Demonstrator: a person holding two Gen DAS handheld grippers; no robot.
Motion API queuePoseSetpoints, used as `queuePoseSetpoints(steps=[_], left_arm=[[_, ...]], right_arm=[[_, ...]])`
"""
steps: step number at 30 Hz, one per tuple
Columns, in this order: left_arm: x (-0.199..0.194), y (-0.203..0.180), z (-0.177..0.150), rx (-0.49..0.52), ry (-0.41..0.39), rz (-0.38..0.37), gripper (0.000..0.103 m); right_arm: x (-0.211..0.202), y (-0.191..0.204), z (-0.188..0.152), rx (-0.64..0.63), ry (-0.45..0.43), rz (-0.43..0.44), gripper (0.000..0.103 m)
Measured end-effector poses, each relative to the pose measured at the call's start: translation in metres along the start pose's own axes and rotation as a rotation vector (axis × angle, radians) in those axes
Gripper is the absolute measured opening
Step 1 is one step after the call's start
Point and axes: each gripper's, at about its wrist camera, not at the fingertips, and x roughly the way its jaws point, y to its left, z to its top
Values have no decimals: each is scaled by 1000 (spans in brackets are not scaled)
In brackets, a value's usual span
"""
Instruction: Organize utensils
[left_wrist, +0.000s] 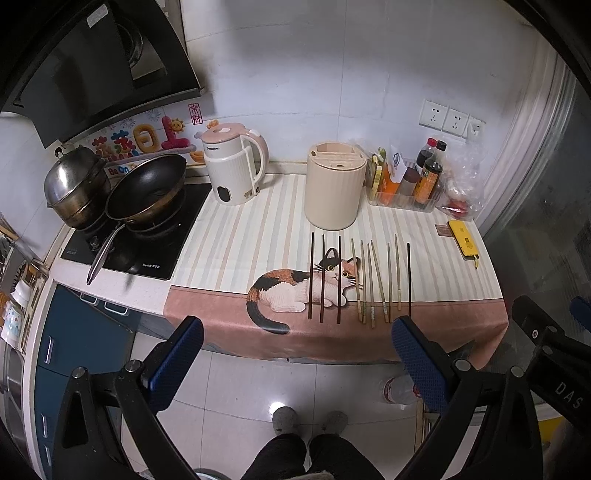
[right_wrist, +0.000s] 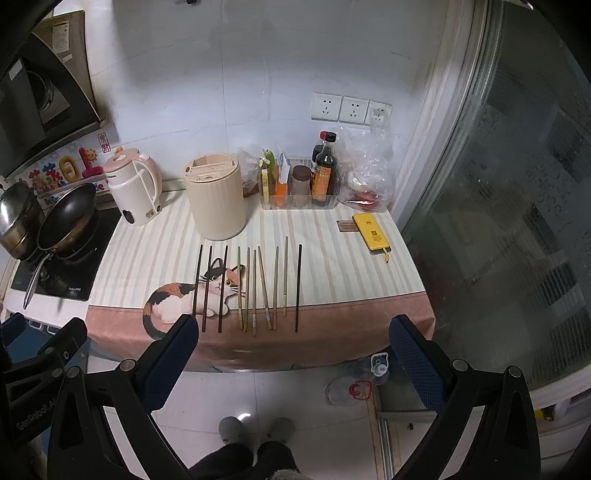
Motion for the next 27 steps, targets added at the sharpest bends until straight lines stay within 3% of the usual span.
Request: queuePoseSetpoints(steps=[27], left_arm=[[-5, -7, 10, -7, -15, 2, 103]], right_arm=[[-6, -5, 4, -6, -21, 1, 103]])
